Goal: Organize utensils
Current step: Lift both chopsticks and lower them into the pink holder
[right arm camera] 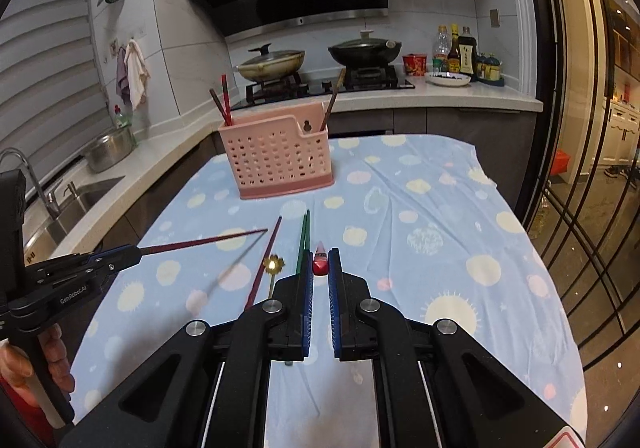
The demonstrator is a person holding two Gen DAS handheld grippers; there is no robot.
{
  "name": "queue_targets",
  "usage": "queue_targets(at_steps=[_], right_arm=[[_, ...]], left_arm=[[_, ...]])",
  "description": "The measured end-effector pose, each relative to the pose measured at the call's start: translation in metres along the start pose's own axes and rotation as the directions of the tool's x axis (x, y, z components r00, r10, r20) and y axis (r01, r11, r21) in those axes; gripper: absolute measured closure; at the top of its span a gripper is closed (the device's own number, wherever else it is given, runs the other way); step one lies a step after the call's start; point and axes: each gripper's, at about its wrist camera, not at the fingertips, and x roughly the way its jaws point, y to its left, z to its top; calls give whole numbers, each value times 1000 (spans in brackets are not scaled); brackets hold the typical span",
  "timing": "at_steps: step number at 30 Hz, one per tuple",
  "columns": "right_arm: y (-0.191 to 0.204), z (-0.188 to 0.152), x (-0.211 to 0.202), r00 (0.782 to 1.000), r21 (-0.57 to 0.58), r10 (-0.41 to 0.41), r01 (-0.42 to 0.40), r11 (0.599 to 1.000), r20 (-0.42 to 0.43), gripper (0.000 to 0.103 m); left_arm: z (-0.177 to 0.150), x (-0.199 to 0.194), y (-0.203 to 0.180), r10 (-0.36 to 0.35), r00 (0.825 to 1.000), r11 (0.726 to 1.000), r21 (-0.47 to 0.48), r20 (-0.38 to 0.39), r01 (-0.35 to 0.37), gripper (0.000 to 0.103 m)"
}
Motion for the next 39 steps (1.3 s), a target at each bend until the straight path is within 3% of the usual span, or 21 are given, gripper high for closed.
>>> queue_targets(at_steps=[7, 20, 33, 39], right_arm=[[-2, 49, -11, 995, -9, 3, -2, 1000, 98, 96], [7, 121, 4, 980, -25, 58, -54, 998, 189, 96], [29, 230, 53, 956, -36, 119, -114, 993, 270, 96], [50, 277, 89, 945, -46, 128, -119, 992, 302, 96]], left_arm=[[46, -13, 3, 16, 995, 1000, 14, 94, -17, 96], [123, -18, 3, 27, 977, 998, 45, 212, -37, 96], [238, -14, -2, 27, 937, 996, 74, 350, -56, 96], [288, 8, 2, 22, 929, 997, 66, 369, -50, 96]])
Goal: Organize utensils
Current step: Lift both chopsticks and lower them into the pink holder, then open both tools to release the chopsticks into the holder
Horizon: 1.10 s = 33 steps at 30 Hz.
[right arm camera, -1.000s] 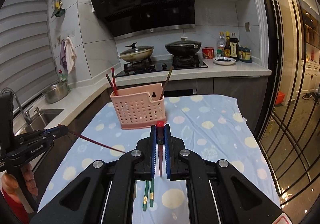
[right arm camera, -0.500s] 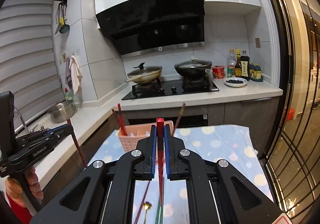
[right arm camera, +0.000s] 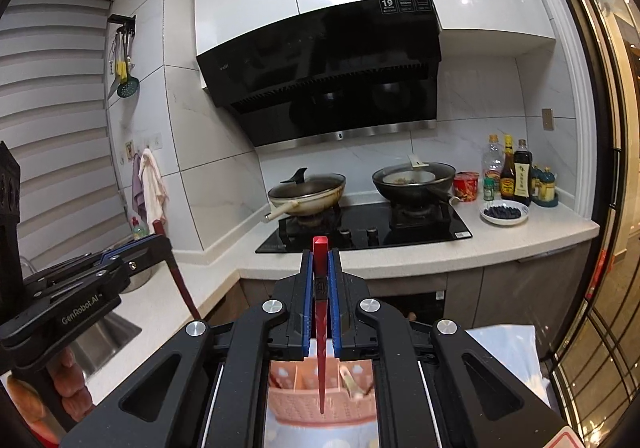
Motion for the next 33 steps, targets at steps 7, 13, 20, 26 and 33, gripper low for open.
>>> queue_targets(at_steps=[7, 13, 20, 26, 33], right_arm=[[5, -2, 62, 999, -3, -6, 6, 1000, -41, 96], [0, -28, 100, 992, -5, -14, 13, 1000, -122, 96], [-4, -56, 124, 979, -21, -27, 23, 1000, -204, 96], [-1, -61, 112, 983, -62, -86, 77, 995, -161, 66], [-5, -56, 78, 988, -45, -81, 76, 996, -130, 62]], left_arm=[[-4, 52, 8, 6, 999, 1000, -4, -48, -7, 96], [-31, 84, 13, -7, 993, 1000, -17, -119, 5, 96], [-51, 102, 15, 0, 986, 1000, -22, -167, -3, 96], [-56, 93, 15, 60, 987, 998, -15, -149, -63, 55], [-58, 71, 18, 70, 988, 997, -21, -137, -73, 42]])
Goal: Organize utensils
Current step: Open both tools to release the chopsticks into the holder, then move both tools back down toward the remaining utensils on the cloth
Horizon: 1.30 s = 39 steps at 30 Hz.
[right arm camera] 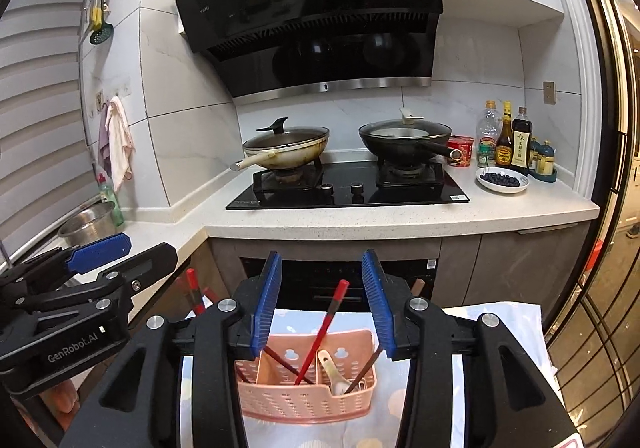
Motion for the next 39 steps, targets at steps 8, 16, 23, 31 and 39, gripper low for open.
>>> queue_targets(at_steps=[8, 16, 23, 31, 39], right_arm=[[-4, -20, -53, 1000, 21, 10, -10, 1000, 6, 62], [-5, -75, -106, 998, 23, 7, -6, 1000, -54, 62], [-11, -146, -139, 987, 48, 0, 8, 999, -162, 62], [-13, -229, -163, 959, 62, -16, 35, 997, -283, 62], [-5, -290, -155, 922, 18, -50, 61, 998, -384, 62]], left_arm=[[-19, -43, 1, -13, 1000, 1000, 14, 13, 13, 36], [-66, -81, 3, -9, 999, 1000, 17, -32, 9, 36], [-131, -100, 6, -15, 992, 1000, -3, -128, 15, 36], [-208, -116, -2, -35, 971, 999, -25, -236, 30, 36], [-260, -115, -21, -43, 945, 999, -18, -326, 39, 36]])
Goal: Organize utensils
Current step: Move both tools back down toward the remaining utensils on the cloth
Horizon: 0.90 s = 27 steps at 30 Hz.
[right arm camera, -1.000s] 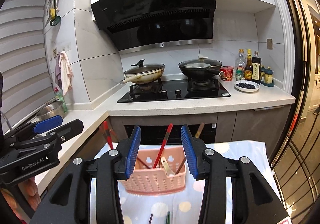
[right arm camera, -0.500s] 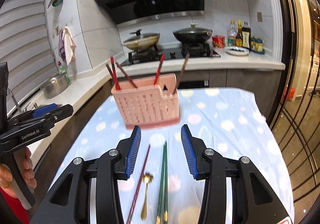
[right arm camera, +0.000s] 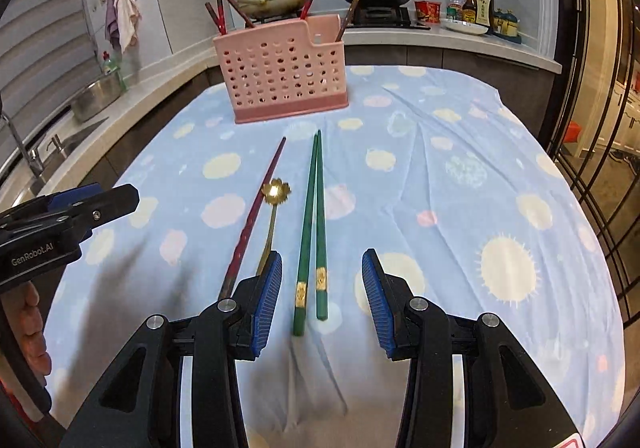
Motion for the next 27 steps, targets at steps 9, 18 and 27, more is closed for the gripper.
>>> queue_targets(at_steps=[9, 18, 27], right_arm=[[-5, -10, 24, 999, 14, -5, 6, 1000, -49, 73], [-5, -15, 39, 996, 9, -3, 4, 1000, -94, 84], [-10, -16, 40, 995, 17, 1, 0, 1000, -96, 90]], left_arm=[[-24, 17, -10, -3, 998, 1000, -2, -67, 3, 36], [-29, 27, -28, -33, 995, 999, 26, -96, 35, 36], [-35, 41, -43, -60, 989, 997, 43, -132, 67, 38]])
